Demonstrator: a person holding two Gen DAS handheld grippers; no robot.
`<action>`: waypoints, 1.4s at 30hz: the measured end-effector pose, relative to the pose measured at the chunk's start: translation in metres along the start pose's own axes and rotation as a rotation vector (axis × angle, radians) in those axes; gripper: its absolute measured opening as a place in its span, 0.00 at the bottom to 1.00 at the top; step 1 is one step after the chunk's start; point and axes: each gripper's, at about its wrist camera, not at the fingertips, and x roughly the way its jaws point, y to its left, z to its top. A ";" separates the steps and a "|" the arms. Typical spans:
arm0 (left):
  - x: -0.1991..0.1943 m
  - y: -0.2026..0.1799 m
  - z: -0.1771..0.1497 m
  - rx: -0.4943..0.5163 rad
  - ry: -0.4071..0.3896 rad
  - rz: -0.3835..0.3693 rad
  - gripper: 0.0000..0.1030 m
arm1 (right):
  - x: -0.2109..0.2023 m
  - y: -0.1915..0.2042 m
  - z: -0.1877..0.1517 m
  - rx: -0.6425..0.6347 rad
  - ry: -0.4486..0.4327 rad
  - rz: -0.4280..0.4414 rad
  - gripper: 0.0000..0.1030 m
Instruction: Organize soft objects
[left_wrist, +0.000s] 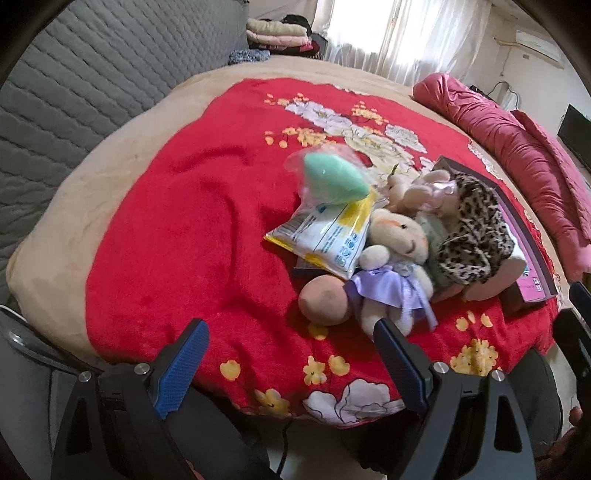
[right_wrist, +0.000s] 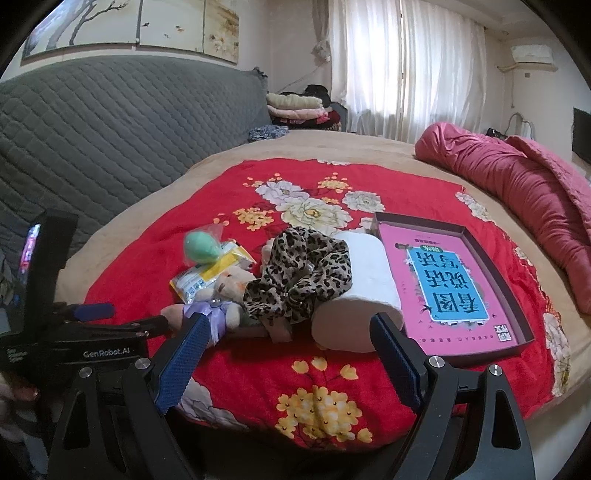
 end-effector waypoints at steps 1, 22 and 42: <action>0.005 0.002 0.001 0.000 0.010 -0.004 0.88 | 0.002 0.000 -0.001 0.001 0.005 0.000 0.86; 0.049 0.014 0.013 0.007 0.101 -0.233 0.49 | 0.028 -0.021 0.001 0.042 0.037 -0.024 0.86; 0.069 0.039 0.023 -0.102 0.114 -0.450 0.37 | 0.073 -0.030 0.032 0.039 0.041 -0.074 0.86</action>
